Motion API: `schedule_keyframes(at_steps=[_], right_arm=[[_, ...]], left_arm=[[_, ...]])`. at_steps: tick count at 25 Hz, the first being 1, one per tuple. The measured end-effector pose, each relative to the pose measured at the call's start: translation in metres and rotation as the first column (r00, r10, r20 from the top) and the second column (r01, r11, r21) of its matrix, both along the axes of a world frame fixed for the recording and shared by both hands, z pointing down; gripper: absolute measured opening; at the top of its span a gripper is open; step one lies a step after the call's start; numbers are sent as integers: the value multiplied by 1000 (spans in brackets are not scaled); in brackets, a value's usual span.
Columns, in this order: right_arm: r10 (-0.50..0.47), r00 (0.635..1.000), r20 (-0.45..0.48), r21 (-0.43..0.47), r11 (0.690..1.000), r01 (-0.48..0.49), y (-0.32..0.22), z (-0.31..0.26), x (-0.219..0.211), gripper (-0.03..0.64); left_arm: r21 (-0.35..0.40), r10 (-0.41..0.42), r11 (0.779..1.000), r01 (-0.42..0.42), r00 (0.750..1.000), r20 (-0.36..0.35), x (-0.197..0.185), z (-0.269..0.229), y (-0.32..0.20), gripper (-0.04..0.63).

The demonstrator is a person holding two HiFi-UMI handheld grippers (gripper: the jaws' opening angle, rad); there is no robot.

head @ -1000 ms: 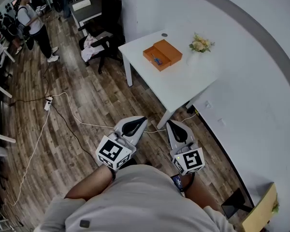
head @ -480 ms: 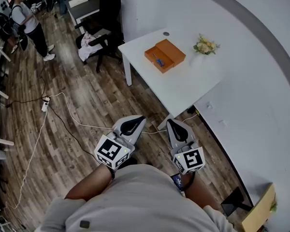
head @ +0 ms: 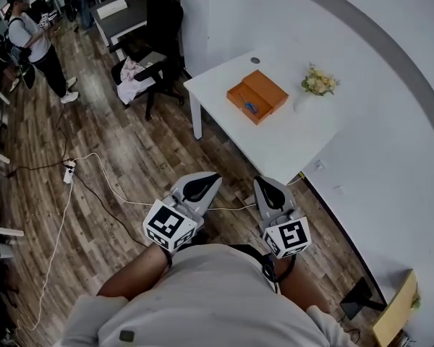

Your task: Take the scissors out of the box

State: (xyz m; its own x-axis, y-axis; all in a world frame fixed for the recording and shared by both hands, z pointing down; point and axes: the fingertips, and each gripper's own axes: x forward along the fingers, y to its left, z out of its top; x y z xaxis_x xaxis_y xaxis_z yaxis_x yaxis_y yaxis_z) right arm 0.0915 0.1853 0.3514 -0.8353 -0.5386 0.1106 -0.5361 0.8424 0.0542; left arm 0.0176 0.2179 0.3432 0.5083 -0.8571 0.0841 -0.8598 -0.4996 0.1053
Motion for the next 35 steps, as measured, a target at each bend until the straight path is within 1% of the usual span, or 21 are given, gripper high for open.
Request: schedule_keyframes(at_steps=[3,7,12,17,21,27,31,35], right_arm=[[20,1000,1,-14,1000,-20,-6,2,-17,9],[27,1000,-10,-34,999,-27,-17,9,-31,9],[23,1000,-9,-62,998,-23,-37,22,-43,9],[10,1000,3,-69,998,-10,-74,28,-54,11],[-10,1000,8,-86,996,11,-109,33,-66,9],[-16,1000,14,-106,994,17,-180,42,-63,9],[-13,1000,16,-104,994,15,-222,39,-49,11],[-12,1000,19,-99,995,14,-257,39,-30,11]], left_arm=[[-8,2,1000,-2,1000,-1,-23,2,-4,3],[-23,-3,1000,3,1000,-6,-41,10,-11,3],[-50,-21,999,18,999,-48,-60,18,-29,3],[-55,-36,998,35,999,-20,-70,23,-59,4],[-81,-49,996,48,999,-11,-78,33,-93,3],[-99,-35,995,34,999,-10,-70,37,-164,4],[-96,-26,995,25,1000,-6,-58,32,-211,5],[-83,-8,997,9,1000,5,-36,29,-254,5]])
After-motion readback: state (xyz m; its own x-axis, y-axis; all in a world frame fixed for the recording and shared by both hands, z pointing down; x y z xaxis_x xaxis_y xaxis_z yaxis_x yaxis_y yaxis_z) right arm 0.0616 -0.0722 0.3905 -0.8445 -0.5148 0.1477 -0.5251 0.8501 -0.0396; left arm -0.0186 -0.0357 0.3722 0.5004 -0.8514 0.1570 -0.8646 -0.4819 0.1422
